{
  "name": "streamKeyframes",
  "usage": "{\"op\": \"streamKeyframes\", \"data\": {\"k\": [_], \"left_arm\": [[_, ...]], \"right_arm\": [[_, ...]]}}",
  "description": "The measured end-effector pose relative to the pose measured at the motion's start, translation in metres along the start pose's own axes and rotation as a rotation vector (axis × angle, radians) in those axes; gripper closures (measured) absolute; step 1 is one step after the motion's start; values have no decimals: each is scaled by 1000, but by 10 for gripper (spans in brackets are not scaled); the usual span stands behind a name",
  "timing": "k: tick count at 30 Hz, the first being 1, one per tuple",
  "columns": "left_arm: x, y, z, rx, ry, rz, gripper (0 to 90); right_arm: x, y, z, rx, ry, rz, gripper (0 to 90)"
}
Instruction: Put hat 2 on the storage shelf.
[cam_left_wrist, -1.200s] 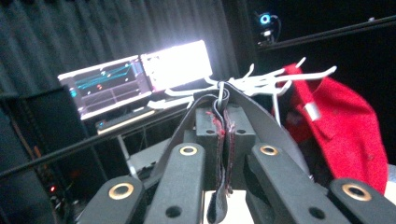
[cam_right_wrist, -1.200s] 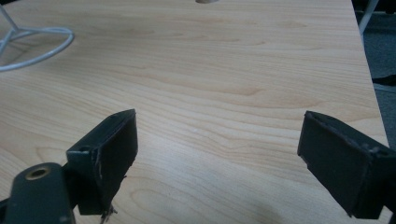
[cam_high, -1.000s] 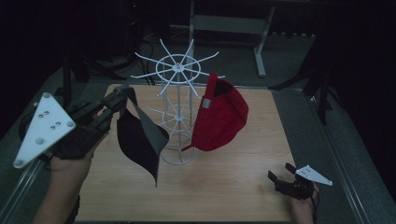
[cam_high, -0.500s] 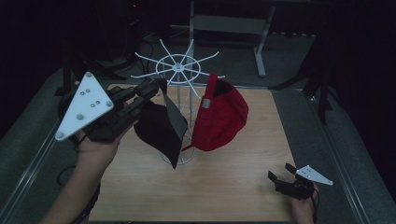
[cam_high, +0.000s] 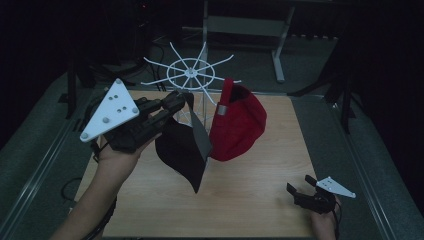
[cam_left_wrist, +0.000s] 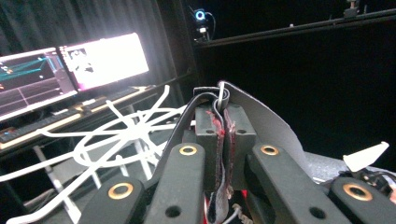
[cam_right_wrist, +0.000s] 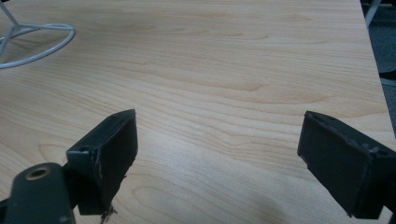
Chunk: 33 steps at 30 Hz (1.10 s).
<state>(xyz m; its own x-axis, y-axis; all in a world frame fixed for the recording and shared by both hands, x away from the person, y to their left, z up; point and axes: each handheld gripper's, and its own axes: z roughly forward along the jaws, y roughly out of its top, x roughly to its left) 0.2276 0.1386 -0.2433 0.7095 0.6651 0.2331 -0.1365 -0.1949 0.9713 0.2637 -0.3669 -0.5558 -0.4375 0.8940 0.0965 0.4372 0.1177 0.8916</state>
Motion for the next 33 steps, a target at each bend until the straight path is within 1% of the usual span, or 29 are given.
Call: {"op": "streamKeyframes", "data": {"k": [1,4,6,8,13,15,18,23,26,28,29,30,31,33], "left_arm": [[-1,-1,1,4,-9,-2,872],[-5,-4,2,18,-5,10,868],[-7,-8,3,17,-16,-3,866],[-11,-14,4,24,-16,2,862],[-15,-26,7,34,-24,-11,861],[-16,-28,8,40,-21,-3,858],[-18,-31,11,51,-21,-1,858],[-19,-38,13,55,-25,-25,854],[-20,-40,14,60,-26,-25,845],[-20,-40,14,60,-27,-26,821],[-21,-41,14,68,-31,-38,821],[-21,-42,14,68,-31,-49,730],[-21,-43,13,69,-31,-51,660],[-21,-44,11,66,-24,-60,590]], "right_arm": [[0,0,0,0,0,1,120],[0,0,0,0,1,1,120],[0,0,0,0,2,0,120],[0,0,0,0,2,2,120],[0,0,0,-1,3,1,120],[0,0,0,-1,3,2,120],[0,0,0,-2,7,3,120],[-1,0,0,-3,9,4,120],[0,0,0,-2,9,4,120],[0,0,-1,-2,9,4,120],[0,0,0,-3,8,3,120],[-1,0,0,-4,8,2,120],[0,0,-1,-4,8,3,120],[0,0,0,-3,8,3,120]]}}
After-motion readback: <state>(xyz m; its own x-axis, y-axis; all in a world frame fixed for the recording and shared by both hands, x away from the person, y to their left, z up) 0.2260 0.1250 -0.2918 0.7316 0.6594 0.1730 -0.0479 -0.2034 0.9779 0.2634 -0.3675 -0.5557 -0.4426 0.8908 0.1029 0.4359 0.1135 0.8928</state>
